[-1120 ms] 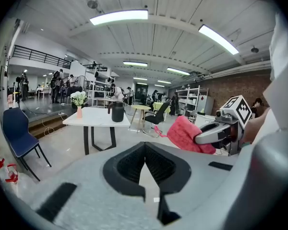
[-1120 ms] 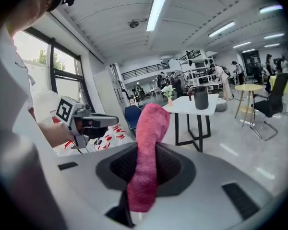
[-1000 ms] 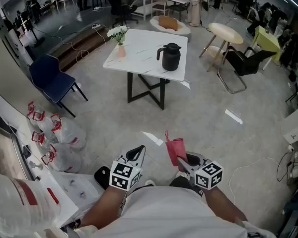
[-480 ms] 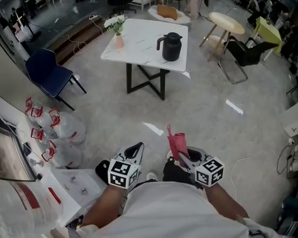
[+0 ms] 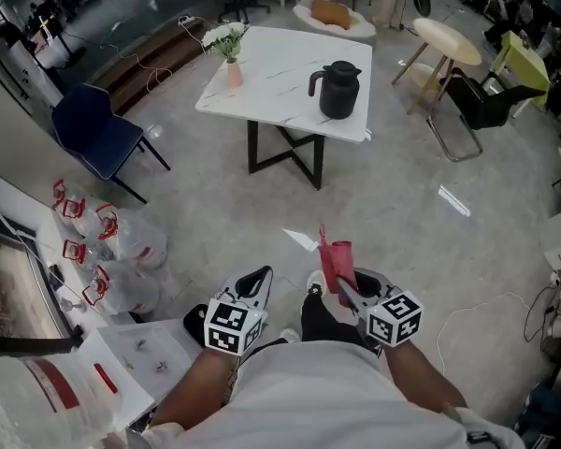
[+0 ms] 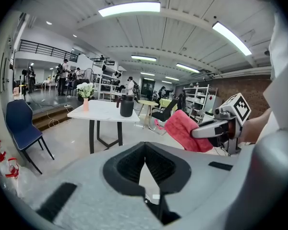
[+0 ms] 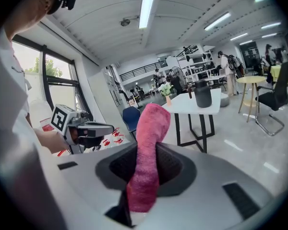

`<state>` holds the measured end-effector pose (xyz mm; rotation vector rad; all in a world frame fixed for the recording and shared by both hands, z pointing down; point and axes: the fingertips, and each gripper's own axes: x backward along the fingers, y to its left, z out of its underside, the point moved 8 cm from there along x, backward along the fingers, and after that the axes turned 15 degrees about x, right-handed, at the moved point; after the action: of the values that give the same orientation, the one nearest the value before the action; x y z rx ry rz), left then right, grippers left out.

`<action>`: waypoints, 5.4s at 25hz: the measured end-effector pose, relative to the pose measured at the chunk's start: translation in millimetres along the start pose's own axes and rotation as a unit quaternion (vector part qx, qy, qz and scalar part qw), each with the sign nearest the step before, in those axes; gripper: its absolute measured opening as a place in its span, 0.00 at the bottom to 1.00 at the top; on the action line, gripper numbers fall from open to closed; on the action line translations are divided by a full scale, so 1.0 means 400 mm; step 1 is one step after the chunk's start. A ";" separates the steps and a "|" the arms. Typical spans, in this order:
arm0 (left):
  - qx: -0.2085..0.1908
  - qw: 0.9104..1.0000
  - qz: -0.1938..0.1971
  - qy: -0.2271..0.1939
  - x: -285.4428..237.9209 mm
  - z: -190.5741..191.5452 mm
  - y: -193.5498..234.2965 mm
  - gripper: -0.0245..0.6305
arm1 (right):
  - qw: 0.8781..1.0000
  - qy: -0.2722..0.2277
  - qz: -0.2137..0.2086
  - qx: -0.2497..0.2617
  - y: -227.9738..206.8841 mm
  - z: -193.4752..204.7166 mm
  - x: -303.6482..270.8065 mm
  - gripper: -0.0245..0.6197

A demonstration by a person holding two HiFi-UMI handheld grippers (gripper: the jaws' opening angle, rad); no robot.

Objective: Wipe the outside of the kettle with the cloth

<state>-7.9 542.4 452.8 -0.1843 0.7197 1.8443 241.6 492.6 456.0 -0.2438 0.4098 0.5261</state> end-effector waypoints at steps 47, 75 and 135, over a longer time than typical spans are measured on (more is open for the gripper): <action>-0.045 0.999 0.023 0.006 -0.764 -0.605 0.284 0.04 | 1.000 -0.013 0.004 -0.007 -0.760 -0.352 -0.498 0.20; -0.101 0.985 0.135 0.047 -1.089 -0.971 0.629 0.04 | 0.994 -0.022 0.099 -0.041 -0.900 -0.629 -0.814 0.20; -0.267 0.904 0.254 0.218 -1.450 -0.855 0.406 0.18 | 0.957 0.163 0.205 -0.128 -1.471 -0.505 -0.694 0.18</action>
<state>3.3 -148.3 502.7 -0.8568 0.5712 2.5186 271.9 -187.9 468.3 -0.5047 0.7226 0.9547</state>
